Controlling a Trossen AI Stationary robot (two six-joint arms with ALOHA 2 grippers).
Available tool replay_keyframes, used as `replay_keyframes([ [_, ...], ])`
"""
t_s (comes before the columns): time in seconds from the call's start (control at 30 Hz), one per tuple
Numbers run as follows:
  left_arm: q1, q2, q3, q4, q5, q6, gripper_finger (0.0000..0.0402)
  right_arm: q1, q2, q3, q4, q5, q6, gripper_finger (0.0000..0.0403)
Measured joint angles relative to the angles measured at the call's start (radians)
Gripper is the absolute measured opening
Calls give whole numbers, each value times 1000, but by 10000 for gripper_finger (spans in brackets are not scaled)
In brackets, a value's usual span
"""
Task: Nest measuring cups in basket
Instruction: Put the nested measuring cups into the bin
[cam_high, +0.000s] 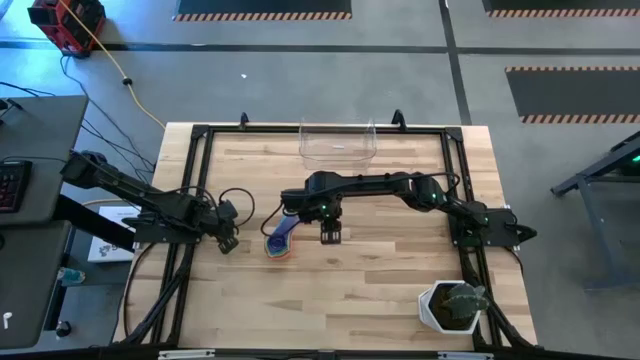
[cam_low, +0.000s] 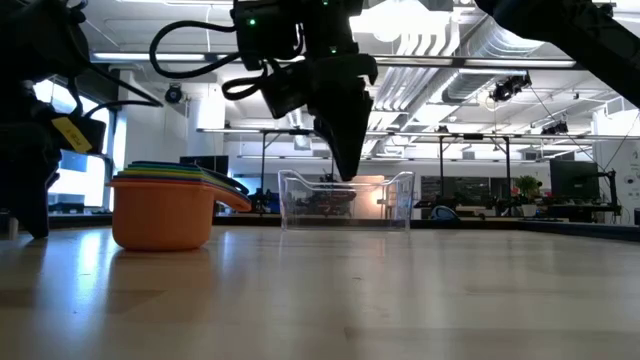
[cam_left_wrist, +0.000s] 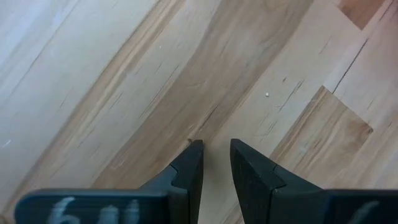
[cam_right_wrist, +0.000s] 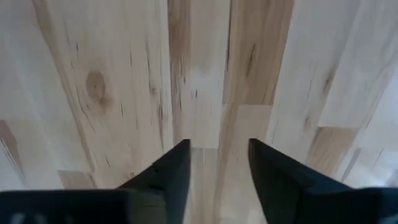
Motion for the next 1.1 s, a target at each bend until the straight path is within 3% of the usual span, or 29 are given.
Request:
replay_keyframes([
  [0.27, 2, 2, 28, 13, -19, 61, 74, 27, 0, -1, 168, 9, -189, 234],
  [0.4, 2, 2, 39, 7, -15, 62, 74, 50, 0, -1, 266, 82, -273, 259],
  [0.73, 4, 2, 74, 3, 6, 107, 74, 87, 0, -1, 349, 246, -505, 268],
  [0.9, 4, 2, 109, -5, 2, 165, 74, 84, 2, 11, 438, 240, -558, 268],
  [1.1, 4, 2, 125, -42, 1, 89, 74, 59, 0, 45, 527, 92, -658, 268],
])
